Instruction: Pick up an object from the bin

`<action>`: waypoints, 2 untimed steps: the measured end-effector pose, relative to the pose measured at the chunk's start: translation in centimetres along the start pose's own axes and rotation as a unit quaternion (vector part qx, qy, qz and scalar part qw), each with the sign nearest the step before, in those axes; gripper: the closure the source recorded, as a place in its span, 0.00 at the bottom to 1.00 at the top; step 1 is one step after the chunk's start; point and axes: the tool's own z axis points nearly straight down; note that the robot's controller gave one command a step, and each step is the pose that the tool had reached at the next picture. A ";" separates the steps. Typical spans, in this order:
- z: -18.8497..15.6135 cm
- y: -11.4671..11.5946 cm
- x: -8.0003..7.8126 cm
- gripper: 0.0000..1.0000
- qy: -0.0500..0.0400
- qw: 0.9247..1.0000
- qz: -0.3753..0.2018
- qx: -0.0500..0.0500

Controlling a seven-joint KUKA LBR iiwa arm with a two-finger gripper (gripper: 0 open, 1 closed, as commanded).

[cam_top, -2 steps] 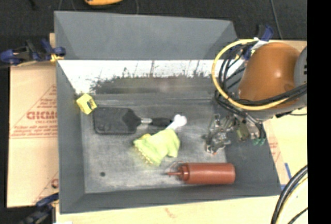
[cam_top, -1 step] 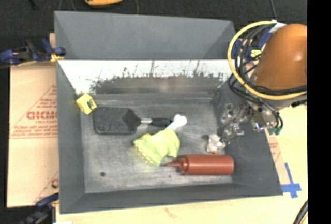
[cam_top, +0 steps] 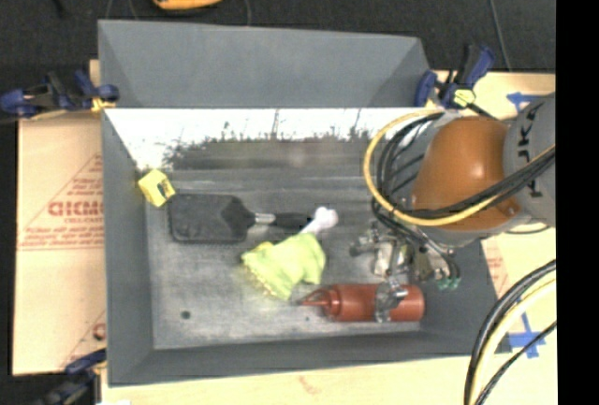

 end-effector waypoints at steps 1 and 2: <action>-0.3 0.0 0.0 0.00 -0.002 1.000 -0.001 0.001; 4.9 0.5 0.0 1.00 -0.007 0.988 -0.157 0.004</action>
Offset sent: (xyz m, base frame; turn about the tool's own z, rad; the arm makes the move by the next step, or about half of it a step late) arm -0.0080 0.0060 -0.0585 -0.3198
